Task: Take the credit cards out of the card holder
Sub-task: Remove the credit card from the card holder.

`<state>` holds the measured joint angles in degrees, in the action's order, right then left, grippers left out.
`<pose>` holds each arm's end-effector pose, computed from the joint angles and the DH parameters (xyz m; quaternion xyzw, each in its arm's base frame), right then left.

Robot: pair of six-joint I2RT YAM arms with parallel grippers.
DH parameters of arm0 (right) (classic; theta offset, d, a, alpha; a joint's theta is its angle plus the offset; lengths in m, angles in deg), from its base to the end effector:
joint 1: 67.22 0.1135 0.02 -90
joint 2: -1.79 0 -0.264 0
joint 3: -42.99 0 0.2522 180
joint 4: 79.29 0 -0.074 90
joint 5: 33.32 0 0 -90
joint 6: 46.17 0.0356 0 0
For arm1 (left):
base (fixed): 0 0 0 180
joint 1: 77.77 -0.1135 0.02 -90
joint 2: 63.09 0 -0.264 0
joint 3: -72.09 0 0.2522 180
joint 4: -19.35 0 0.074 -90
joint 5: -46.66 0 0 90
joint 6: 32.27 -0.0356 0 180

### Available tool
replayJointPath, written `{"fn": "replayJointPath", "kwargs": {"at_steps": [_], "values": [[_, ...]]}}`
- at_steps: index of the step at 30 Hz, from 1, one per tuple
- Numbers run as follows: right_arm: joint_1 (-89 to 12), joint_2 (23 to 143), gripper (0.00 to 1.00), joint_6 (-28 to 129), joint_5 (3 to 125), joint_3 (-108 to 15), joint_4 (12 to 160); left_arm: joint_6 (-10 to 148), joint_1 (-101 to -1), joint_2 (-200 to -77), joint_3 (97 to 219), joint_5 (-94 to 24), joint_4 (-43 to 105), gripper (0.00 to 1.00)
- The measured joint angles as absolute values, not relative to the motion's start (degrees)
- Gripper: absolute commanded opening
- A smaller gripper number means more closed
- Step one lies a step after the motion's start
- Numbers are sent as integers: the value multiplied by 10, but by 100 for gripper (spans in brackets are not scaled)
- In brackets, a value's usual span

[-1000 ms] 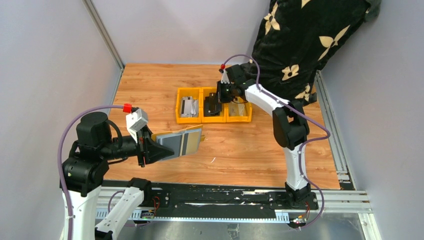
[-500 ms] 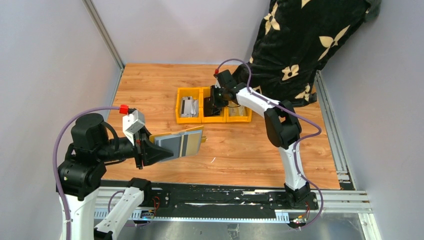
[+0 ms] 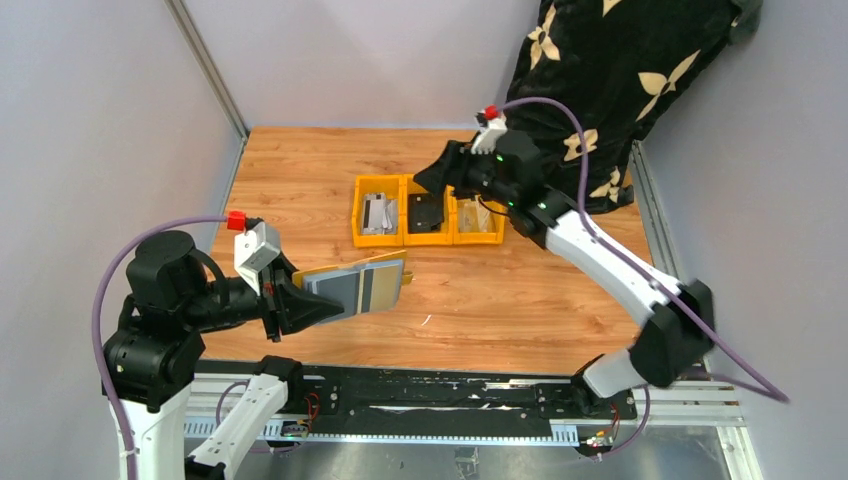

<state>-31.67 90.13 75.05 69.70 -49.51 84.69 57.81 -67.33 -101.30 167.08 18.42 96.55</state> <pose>0.2966 0.2218 0.3733 -0.1005 0.7681 0.4181 0.4744 0.0296 -0.0373 0.4561 0.3553 0.6755 -0.4646 0.4490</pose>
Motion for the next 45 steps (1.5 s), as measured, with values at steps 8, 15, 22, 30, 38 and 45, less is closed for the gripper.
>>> {"fn": "replayJointPath", "kwargs": {"at_steps": [8, 15, 22, 30, 38, 45], "values": [[-263, 687, 77, 927, 810, -202, 1214, 667, -672, -1004, 1657, 146, 844, 0], [-127, 625, 77, 974, 814, -89, 1415, 777, -672, -984, 1604, 114, 710, 0], [-53, 666, 77, 950, 779, -93, 1524, 852, -672, -988, 1590, 129, 645, 0], [-38, 740, 71, 945, 756, -129, 1573, 877, -672, -981, 1574, 159, 631, 0], [-38, 743, 0, 959, 748, -149, 1608, 868, -672, -971, 1567, 159, 640, 57], [-38, 699, 0, 891, 797, -224, 1357, 748, -672, -968, 1617, 94, 762, 90]]}}
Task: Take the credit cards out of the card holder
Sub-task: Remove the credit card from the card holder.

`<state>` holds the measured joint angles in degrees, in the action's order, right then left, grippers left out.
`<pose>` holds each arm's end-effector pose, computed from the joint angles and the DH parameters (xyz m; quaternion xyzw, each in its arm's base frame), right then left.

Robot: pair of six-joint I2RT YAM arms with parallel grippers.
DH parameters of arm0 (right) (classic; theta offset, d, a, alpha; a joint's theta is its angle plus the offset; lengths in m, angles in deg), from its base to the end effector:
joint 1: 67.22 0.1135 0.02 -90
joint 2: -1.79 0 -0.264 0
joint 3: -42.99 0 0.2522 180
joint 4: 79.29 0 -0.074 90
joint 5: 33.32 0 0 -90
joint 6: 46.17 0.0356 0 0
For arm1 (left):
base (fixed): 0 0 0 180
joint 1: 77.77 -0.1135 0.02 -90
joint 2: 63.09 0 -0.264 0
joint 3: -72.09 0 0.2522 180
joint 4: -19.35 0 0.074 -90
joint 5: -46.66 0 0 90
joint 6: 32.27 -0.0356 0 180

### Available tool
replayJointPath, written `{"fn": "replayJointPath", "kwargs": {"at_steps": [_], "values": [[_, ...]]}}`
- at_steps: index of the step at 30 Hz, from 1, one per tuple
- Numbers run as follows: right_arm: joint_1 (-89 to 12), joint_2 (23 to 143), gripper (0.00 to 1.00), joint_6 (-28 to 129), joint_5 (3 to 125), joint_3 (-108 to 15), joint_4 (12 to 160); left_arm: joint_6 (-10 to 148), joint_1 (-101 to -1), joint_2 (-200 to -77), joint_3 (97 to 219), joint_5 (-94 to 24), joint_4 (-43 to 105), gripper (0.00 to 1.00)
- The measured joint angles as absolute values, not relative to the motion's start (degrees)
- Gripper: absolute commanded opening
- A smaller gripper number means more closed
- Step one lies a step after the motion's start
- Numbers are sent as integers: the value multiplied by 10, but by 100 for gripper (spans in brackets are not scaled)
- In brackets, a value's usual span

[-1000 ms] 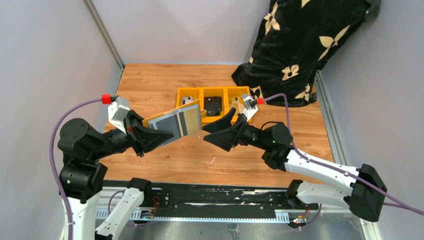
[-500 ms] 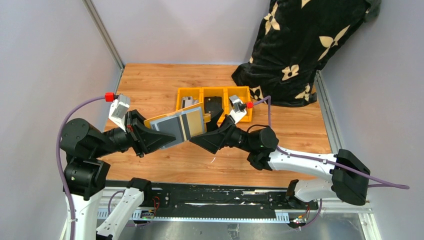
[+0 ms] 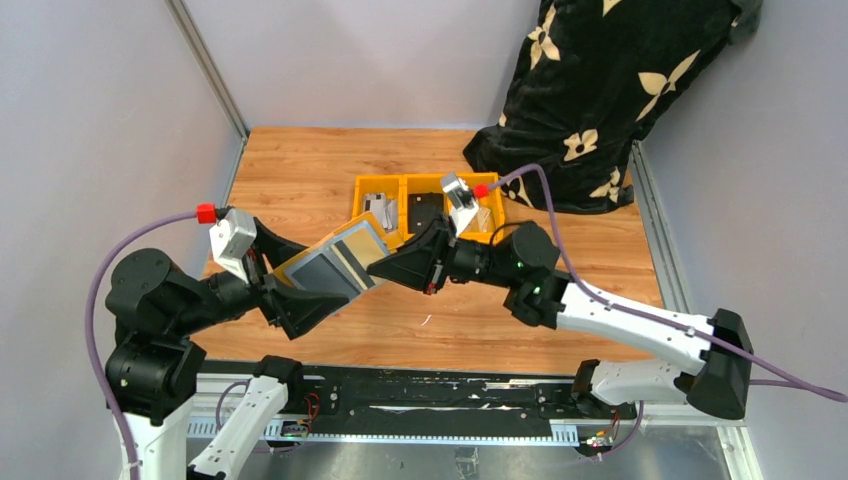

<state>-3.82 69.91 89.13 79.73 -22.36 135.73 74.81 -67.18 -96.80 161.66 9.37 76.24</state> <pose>0.1057 0.2421 0.4033 -0.2472 0.4398 0.7535 0.4217 0.0316 -0.0347 0.4670 0.2744 0.6559 -0.4577 0.5339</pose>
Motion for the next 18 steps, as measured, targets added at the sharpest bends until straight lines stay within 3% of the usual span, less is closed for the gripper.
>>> {"fn": "replayJointPath", "kwargs": {"at_steps": [6, 10, 13, 18], "values": [[-38, 705, 0, 712, 887, -458, 947, 640, -672, -968, 1667, 131, 845, 82], [-35, 741, 0, 633, 944, -539, 784, 608, -672, -968, 1657, 177, 868, 67], [-24, 787, 0, 581, 969, -581, 675, 596, -672, -970, 1636, 201, 881, 63], [-8, 836, 0, 531, 986, -625, 562, 595, -672, -977, 1579, 232, 891, 44]]}}
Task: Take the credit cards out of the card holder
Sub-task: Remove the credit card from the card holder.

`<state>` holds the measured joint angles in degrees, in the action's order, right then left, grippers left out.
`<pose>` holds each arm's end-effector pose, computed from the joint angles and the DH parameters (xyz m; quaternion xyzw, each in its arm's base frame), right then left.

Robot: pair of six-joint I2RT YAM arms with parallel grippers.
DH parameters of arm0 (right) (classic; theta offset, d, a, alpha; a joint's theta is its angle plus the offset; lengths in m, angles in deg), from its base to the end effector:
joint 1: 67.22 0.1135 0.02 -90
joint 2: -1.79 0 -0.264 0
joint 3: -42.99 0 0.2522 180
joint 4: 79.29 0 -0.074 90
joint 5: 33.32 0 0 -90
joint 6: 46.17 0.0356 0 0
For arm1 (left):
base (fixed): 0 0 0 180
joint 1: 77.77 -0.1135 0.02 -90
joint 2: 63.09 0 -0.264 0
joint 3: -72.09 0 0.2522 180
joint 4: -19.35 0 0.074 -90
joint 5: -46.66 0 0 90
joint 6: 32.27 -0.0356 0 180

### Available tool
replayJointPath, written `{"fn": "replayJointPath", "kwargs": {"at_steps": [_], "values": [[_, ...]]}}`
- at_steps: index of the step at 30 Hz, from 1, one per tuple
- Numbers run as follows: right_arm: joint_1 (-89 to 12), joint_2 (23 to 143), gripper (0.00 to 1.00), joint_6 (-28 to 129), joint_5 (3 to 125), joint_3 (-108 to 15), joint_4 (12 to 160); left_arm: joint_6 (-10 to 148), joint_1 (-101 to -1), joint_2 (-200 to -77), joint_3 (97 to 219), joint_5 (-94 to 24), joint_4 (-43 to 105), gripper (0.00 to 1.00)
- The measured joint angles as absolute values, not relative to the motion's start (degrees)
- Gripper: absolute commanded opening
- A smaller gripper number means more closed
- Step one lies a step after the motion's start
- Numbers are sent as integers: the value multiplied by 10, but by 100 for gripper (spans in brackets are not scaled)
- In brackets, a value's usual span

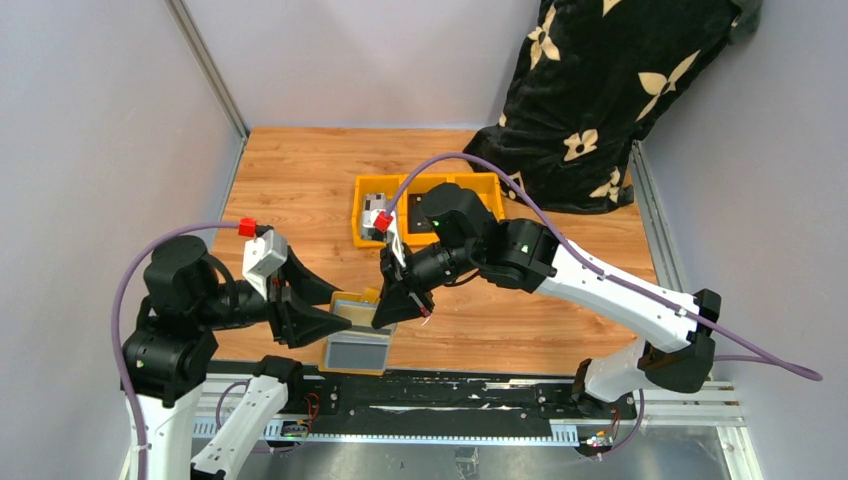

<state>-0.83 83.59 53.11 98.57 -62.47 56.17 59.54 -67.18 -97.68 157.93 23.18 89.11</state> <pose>0.1013 0.2910 0.4402 -0.5458 0.5786 0.5575 0.2378 0.0374 -0.0402 0.4321 0.3714 0.6522 -0.4953 0.4376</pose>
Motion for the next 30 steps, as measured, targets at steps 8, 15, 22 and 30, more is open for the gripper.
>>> {"fn": "replayJointPath", "kwargs": {"at_steps": [8, 15, 22, 30], "values": [[-2, 876, 0, 492, 996, -704, 488, 597, -672, -978, 1531, 264, 895, 15], [-1, 891, 53, 482, 1005, -723, 477, 595, -672, -979, 1530, 283, 903, 0], [-23, 731, 66, 642, 994, -413, 828, 595, -672, -998, 1564, 260, 901, 0], [-34, 675, 33, 863, 890, -176, 1286, 717, -672, -961, 1514, 210, 764, 0]]}}
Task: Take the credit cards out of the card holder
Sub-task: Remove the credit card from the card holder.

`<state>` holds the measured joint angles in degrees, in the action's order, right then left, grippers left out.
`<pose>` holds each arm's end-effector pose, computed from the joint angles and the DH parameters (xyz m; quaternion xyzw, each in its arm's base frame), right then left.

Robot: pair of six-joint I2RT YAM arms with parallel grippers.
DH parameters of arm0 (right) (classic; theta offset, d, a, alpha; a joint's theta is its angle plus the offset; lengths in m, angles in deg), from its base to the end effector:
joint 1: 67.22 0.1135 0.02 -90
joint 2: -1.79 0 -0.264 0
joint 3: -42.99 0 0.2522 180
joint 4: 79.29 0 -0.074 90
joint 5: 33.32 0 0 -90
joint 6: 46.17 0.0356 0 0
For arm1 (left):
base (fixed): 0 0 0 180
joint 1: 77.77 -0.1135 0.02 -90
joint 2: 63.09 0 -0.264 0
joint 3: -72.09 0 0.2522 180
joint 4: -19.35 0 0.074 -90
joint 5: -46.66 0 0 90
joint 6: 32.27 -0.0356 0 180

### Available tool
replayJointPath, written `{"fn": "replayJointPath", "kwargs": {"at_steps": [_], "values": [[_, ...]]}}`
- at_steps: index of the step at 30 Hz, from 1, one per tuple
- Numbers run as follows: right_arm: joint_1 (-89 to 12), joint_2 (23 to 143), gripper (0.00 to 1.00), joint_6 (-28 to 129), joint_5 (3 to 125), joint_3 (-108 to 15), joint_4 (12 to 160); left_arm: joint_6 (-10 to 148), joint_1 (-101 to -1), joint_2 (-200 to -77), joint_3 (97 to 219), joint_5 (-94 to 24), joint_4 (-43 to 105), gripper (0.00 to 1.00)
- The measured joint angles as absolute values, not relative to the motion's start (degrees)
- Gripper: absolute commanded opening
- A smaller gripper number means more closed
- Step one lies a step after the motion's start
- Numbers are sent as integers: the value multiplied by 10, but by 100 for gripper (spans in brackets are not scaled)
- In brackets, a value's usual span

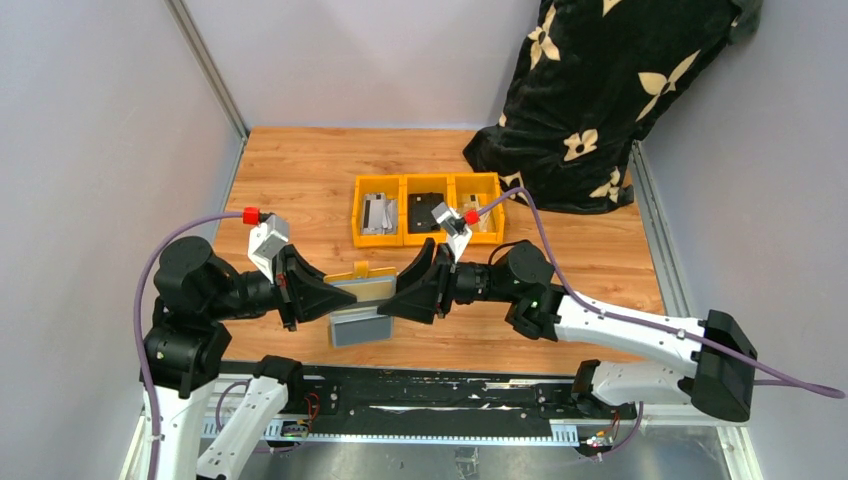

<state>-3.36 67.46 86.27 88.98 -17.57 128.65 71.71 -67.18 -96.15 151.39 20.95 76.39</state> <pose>0.0968 0.2403 0.3720 -0.3264 0.4790 0.7326 0.3568 0.0541 -0.0427 0.4229 0.3197 0.6621 -0.5154 0.4401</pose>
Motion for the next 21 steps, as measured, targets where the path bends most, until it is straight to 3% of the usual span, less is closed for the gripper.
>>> {"fn": "replayJointPath", "kwargs": {"at_steps": [2, 4, 7, 9, 15, 21], "values": [[-34, 690, 13, 904, 870, -162, 1359, 755, -672, -947, 1496, 205, 727, 0], [-35, 703, 0, 927, 860, -155, 1404, 773, -672, -941, 1491, 205, 710, 14], [-36, 707, 0, 938, 861, -153, 1413, 765, -672, -941, 1494, 205, 719, 41], [-38, 700, 0, 923, 874, -170, 1356, 728, -672, -950, 1506, 210, 759, 48], [-43, 726, 0, 763, 933, -408, 969, 629, -672, -978, 1523, 248, 866, 44], [-42, 820, 0, 603, 1000, -599, 673, 600, -672, -989, 1497, 284, 887, 30]]}}
